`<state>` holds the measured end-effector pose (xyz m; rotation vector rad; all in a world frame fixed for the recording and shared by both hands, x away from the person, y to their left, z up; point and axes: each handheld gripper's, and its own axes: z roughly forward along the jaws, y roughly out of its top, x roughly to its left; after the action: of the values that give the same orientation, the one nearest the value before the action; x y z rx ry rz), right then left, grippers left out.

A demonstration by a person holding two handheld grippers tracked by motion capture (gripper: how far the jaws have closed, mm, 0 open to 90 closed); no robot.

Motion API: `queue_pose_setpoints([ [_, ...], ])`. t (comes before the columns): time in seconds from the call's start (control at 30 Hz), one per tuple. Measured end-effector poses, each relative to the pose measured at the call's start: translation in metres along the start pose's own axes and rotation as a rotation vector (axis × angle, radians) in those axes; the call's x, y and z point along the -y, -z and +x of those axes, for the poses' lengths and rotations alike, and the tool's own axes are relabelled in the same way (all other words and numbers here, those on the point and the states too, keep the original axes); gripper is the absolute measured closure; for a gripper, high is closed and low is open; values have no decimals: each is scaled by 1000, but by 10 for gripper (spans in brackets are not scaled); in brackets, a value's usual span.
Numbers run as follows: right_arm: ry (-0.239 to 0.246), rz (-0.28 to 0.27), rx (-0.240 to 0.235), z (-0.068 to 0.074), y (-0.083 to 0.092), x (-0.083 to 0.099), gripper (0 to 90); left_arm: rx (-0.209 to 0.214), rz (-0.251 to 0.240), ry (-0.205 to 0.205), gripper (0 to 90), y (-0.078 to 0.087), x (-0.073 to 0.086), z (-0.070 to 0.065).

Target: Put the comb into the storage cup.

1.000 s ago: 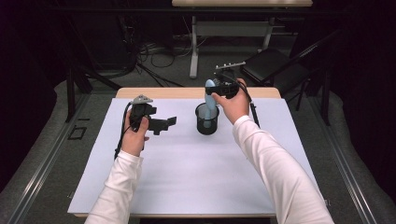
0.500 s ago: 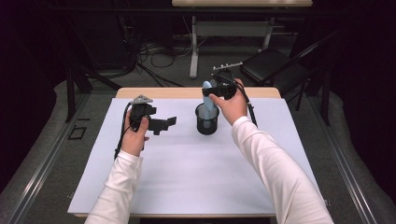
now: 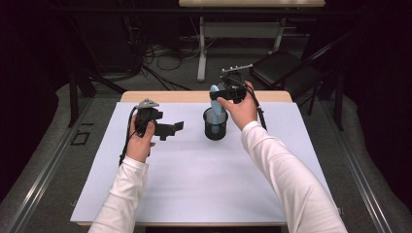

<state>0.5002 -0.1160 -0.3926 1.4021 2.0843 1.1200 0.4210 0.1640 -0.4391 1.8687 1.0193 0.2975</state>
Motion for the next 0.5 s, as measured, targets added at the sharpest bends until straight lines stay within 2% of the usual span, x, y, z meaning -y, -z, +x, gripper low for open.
queue_pose_setpoints([
  [0.3, -14, -10, -1, -1, 1, -1, 180, 0, 1, 2, 7, 0, 0, 0],
  [0.5, -17, -4, 0, -3, 1, -1, 156, 1, 2, 2, 7, 0, 0, 0],
])
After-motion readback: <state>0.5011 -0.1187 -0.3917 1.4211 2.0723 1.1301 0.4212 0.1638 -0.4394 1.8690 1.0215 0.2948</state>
